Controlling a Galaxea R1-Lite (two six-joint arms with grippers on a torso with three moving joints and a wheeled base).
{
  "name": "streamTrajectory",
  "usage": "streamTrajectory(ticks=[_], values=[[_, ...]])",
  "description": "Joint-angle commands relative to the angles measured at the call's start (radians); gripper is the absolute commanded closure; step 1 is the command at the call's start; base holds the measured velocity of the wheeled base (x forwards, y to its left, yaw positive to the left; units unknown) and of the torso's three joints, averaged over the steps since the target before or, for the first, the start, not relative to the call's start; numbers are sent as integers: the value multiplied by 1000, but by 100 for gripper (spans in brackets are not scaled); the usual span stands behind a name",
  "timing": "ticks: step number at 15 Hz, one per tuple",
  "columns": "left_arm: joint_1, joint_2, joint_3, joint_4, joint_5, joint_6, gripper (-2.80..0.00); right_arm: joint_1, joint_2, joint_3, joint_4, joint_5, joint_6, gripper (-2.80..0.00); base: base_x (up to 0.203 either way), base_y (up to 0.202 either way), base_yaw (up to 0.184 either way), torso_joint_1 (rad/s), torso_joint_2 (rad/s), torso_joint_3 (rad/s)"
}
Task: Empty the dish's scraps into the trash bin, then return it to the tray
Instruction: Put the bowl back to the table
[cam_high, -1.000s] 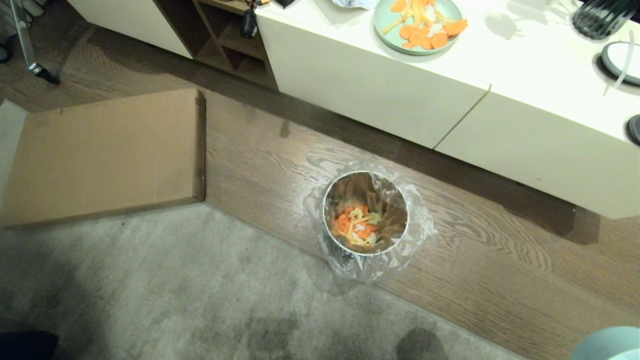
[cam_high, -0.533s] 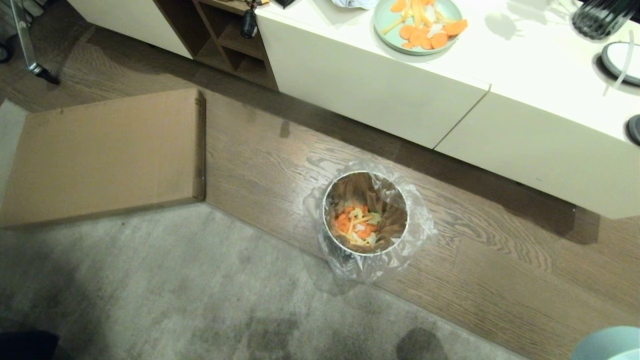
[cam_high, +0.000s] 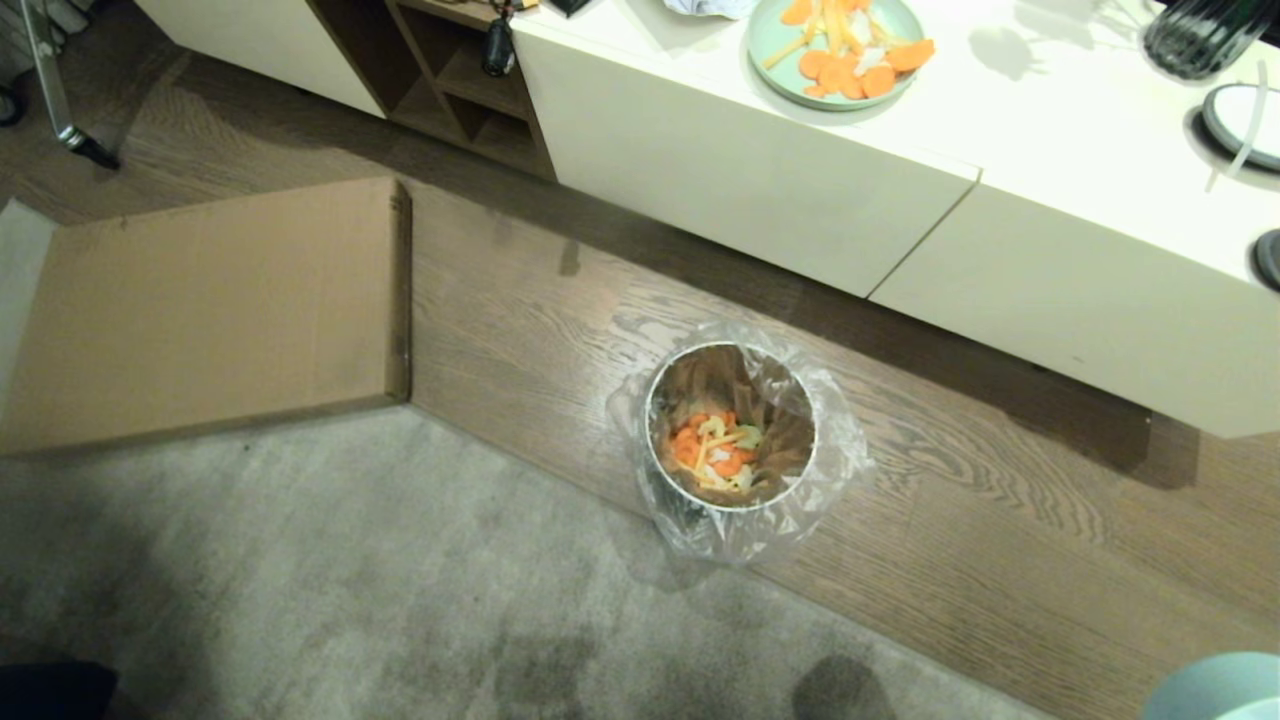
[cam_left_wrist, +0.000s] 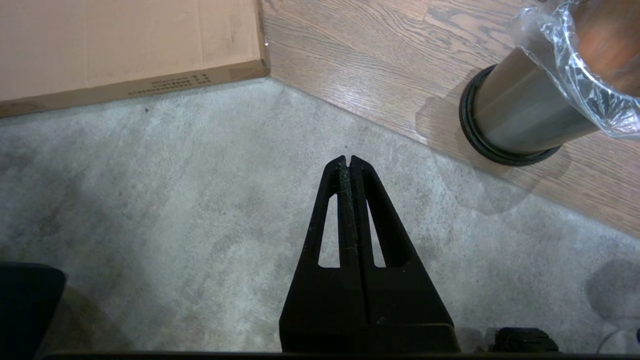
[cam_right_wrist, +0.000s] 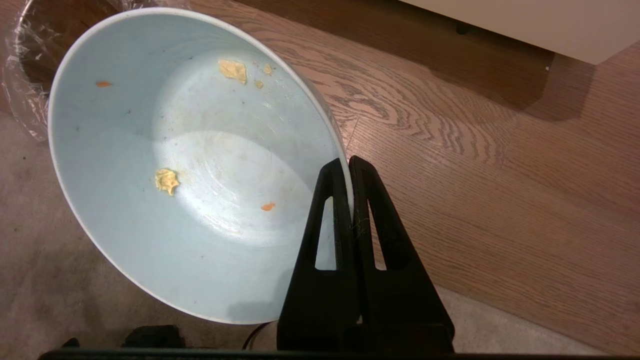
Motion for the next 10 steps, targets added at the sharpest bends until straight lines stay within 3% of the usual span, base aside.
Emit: streamTrajectory(ticks=[1,7,10], values=[[1,0,0,-1,-2,-1,0,1,3,0,0,-1,1,0,0,0,0,0,0,0],[0,0,0,-1,-3,-2,0,0,3,0,0,-1,1,0,-10,0,-1,0,0,0],[0,0,0,-1,-3,-2,0,0,2,0,0,-1,1,0,-170,0,1,2,3,3]])
